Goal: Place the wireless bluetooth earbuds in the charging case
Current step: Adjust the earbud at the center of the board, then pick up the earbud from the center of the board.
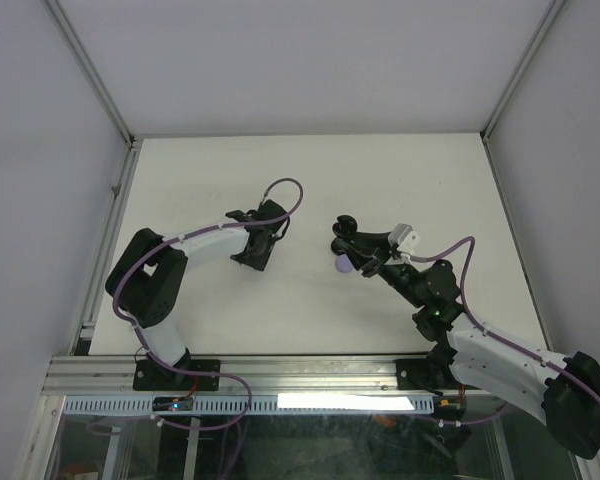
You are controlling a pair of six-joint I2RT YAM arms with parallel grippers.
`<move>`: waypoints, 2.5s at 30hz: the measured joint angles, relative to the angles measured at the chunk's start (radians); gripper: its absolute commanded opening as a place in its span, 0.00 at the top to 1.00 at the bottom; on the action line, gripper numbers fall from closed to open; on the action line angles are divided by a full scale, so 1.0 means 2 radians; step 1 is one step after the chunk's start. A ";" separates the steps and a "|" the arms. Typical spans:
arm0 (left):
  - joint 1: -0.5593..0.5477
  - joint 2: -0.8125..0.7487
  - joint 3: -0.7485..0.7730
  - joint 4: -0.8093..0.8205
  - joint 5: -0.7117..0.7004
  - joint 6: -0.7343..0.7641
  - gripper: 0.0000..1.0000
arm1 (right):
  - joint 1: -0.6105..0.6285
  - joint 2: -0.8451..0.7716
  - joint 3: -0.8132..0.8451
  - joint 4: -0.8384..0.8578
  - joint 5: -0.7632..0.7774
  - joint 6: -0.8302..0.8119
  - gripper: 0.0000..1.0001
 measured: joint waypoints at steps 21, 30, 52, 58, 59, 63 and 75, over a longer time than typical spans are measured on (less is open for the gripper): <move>0.051 -0.064 -0.001 0.009 0.043 -0.130 0.52 | 0.000 0.007 0.000 -0.006 -0.001 0.000 1.00; 0.051 -0.047 -0.001 0.031 0.072 -0.175 0.58 | -0.001 0.008 0.000 -0.007 -0.001 0.000 1.00; 0.039 -0.007 -0.010 0.048 0.062 -0.190 0.74 | -0.001 0.014 -0.002 -0.008 -0.006 0.002 1.00; 0.039 -0.006 -0.010 0.050 0.058 -0.189 0.76 | -0.001 0.014 -0.002 -0.008 -0.010 0.006 1.00; 0.039 -0.006 -0.009 0.051 0.056 -0.188 0.75 | -0.001 0.014 -0.002 -0.008 -0.010 0.006 1.00; 0.039 -0.005 -0.008 0.051 0.043 -0.180 0.70 | -0.001 0.014 -0.002 -0.008 -0.013 0.006 1.00; 0.040 -0.005 -0.007 0.031 -0.005 -0.155 0.61 | -0.001 0.016 -0.002 -0.008 -0.014 0.007 1.00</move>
